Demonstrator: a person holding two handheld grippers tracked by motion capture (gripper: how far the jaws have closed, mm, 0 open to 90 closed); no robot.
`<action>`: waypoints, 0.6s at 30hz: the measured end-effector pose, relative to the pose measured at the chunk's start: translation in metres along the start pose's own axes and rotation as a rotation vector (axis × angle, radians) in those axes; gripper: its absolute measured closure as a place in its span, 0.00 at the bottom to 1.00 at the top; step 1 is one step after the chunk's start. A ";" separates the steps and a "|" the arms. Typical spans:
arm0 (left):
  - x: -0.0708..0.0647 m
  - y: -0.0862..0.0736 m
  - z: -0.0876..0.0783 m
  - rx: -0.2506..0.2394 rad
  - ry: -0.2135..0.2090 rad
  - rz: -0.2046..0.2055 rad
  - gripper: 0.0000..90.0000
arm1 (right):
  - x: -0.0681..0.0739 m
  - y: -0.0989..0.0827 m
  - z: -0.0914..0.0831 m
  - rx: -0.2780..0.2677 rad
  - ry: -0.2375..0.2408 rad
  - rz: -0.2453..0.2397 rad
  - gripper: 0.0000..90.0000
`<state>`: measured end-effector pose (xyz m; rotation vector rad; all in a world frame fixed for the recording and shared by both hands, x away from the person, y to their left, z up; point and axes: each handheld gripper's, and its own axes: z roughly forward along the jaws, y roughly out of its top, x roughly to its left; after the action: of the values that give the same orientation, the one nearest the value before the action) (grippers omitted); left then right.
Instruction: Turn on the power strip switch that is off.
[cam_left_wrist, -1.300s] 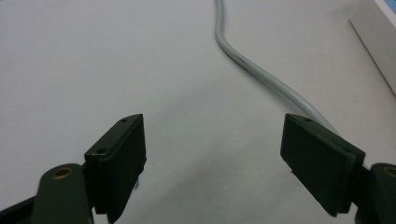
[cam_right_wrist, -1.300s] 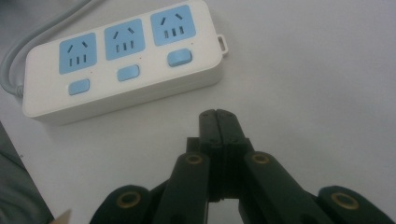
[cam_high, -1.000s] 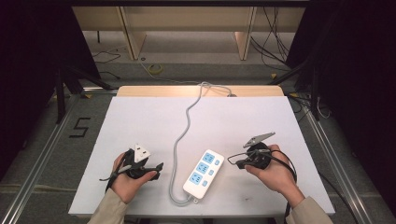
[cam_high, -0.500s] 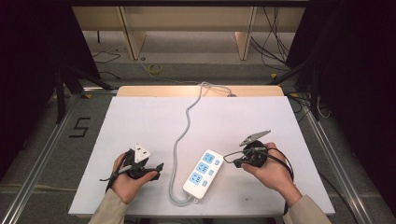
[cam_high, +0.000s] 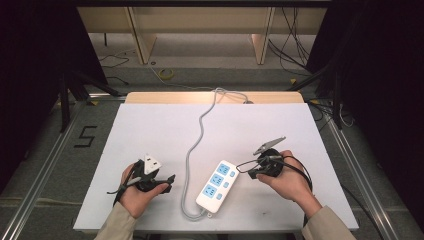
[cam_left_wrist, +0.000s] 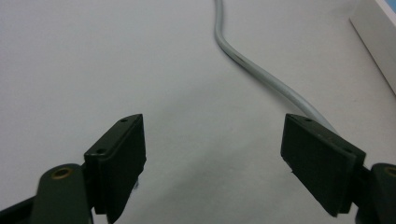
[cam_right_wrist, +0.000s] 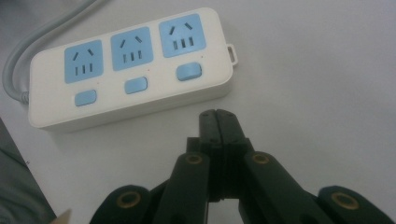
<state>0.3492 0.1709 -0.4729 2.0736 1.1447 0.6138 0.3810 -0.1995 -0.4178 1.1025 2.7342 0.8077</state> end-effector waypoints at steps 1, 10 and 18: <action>0.000 0.000 0.000 0.001 0.000 0.000 0.24 | 0.000 0.001 0.000 0.004 0.000 0.001 1.00; -0.001 0.000 0.000 0.001 0.000 -0.003 0.24 | 0.001 0.006 0.001 0.014 -0.006 -0.008 1.00; -0.001 0.000 0.000 0.001 0.000 -0.004 0.24 | 0.001 0.011 0.002 0.032 0.000 -0.015 1.00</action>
<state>0.3489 0.1702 -0.4733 2.0716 1.1483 0.6117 0.3874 -0.1911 -0.4133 1.0870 2.7613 0.7649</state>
